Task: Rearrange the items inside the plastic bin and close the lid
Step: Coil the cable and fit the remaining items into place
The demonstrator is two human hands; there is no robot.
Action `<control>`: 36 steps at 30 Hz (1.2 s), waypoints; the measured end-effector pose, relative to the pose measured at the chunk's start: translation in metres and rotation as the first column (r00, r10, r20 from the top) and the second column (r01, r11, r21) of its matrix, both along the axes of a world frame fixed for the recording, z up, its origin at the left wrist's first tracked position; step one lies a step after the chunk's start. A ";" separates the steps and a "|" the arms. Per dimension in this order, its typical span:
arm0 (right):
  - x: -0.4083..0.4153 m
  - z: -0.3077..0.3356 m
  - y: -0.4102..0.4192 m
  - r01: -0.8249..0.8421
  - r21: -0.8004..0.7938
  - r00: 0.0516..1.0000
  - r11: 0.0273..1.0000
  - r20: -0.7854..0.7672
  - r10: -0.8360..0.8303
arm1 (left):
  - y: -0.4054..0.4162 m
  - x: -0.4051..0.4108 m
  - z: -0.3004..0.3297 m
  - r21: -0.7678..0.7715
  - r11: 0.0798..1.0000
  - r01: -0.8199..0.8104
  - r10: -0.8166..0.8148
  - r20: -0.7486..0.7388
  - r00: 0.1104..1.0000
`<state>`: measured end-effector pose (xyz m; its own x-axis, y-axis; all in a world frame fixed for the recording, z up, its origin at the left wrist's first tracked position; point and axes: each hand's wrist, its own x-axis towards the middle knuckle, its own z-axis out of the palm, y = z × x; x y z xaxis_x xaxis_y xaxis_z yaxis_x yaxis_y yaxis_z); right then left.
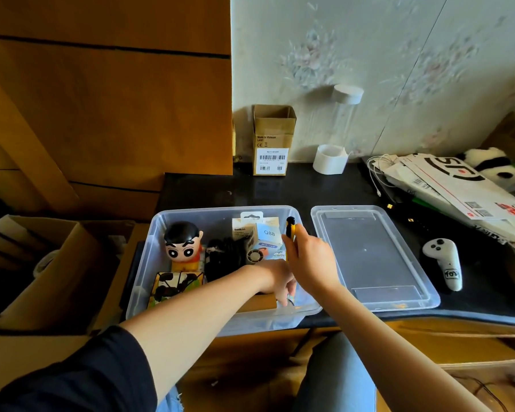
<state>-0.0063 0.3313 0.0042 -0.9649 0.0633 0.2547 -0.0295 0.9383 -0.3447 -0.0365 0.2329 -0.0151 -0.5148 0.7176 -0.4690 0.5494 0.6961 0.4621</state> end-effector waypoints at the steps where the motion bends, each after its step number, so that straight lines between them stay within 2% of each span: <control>1: 0.001 0.000 0.000 0.001 -0.002 1.000 1.000 -0.006 -0.001 | 0.000 0.000 0.000 -0.018 1.000 0.012 -0.012 0.001 1.000; 7: 0.000 -0.002 0.000 0.026 0.013 0.999 1.000 -0.045 -0.025 | -0.001 0.003 0.000 0.011 0.999 0.047 -0.046 -0.091 0.995; 11: 0.001 -0.001 0.001 0.060 -0.112 0.996 0.992 -0.057 -0.067 | -0.007 0.005 0.012 0.103 0.992 0.069 -0.049 -0.191 0.980; 16: 0.004 0.003 0.005 0.034 -0.326 0.990 0.945 -0.120 -0.077 | -0.041 0.008 0.022 0.335 0.933 -0.127 0.175 -0.115 0.978; 19: 0.005 0.011 -0.001 -0.036 -0.591 0.978 0.806 -0.187 -0.094 | -0.075 0.010 0.026 0.414 0.882 -0.224 0.278 -0.074 0.958; 21: 0.002 0.015 -0.007 -0.033 -0.684 0.982 0.729 -0.158 -0.104 | -0.099 0.010 0.028 0.434 0.847 -0.307 0.366 -0.056 0.929; 23: -0.005 0.017 -0.014 0.033 -0.677 0.996 0.735 -0.035 -0.077 | -0.118 0.006 0.028 0.445 0.801 -0.400 0.471 -0.057 0.881; 25: -0.013 0.014 -0.020 0.092 -0.575 0.992 0.813 0.128 -0.021 | -0.130 0.001 0.029 0.387 0.826 -0.411 0.482 -0.105 0.870; 28: -0.017 0.008 -0.029 0.092 -0.500 0.955 0.861 0.290 0.067 | -0.133 -0.010 0.032 0.137 0.963 -0.233 0.259 -0.223 0.940; 31: -0.017 0.006 -0.036 0.137 -0.579 0.950 0.804 0.306 0.059 | -0.125 -0.015 0.038 -0.057 0.995 -0.079 0.062 -0.257 0.965; 36: -0.014 0.006 -0.036 0.168 -0.675 0.950 0.718 0.305 0.064 | -0.113 -0.018 0.035 -0.238 0.971 -0.027 -0.042 -0.280 0.959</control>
